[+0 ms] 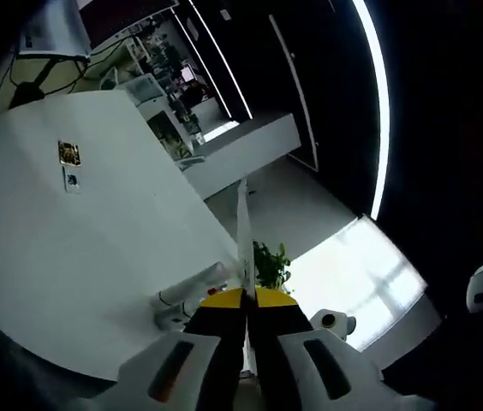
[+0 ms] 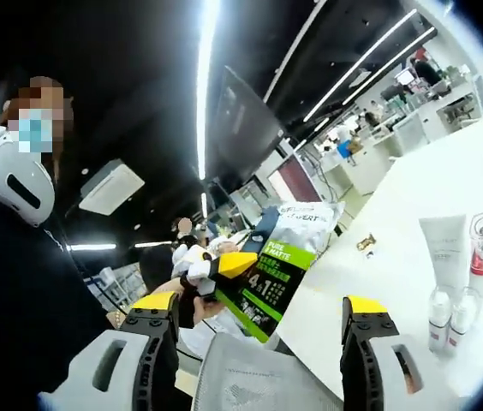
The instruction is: Arrange the skincare products in the storage area until every visible bottle or jar stands upright without overlapping.
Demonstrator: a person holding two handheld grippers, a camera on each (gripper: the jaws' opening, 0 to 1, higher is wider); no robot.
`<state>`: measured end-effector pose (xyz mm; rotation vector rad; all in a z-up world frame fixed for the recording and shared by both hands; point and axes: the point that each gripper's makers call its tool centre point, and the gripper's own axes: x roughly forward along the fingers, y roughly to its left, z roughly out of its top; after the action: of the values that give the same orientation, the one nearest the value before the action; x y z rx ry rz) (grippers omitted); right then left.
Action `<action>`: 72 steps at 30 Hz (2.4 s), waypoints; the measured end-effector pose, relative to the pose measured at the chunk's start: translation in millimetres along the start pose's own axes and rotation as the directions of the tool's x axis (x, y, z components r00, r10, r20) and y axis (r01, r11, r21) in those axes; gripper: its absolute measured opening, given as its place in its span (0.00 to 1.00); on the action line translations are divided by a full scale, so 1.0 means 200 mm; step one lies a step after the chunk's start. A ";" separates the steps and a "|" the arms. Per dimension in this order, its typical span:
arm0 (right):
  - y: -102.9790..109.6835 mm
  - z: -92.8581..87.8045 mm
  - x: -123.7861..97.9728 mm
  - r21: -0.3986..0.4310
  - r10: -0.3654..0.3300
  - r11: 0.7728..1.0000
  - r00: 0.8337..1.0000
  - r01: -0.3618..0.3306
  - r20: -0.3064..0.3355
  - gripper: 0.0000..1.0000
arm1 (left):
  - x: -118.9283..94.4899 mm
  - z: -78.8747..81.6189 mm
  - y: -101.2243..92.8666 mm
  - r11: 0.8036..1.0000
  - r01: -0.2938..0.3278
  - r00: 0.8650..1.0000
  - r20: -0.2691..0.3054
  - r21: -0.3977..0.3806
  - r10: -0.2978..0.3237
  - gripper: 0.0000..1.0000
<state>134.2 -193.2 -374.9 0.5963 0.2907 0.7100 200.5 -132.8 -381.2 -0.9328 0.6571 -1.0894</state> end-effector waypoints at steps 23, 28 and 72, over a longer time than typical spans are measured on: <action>-0.23 -0.07 -0.29 -0.021 -0.270 0.963 0.963 0.270 0.003 0.99 | 0.12 -0.12 0.31 0.986 -0.110 0.991 -0.088 -0.122 0.100 0.00; -0.32 -0.09 -0.38 -0.037 -0.341 0.939 0.940 0.341 -0.002 0.99 | 0.18 -0.15 0.32 0.981 -0.154 0.985 -0.102 -0.122 0.142 0.00; -0.66 -0.17 -0.64 -0.022 -0.563 0.826 0.826 0.563 0.006 0.95 | 0.58 -0.33 0.97 0.916 -0.356 0.925 -0.213 -0.185 0.316 0.00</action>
<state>94.2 -346.4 -473.9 0.4531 0.4361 0.1363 270.6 -228.7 -583.5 -0.8738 1.0650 -0.8051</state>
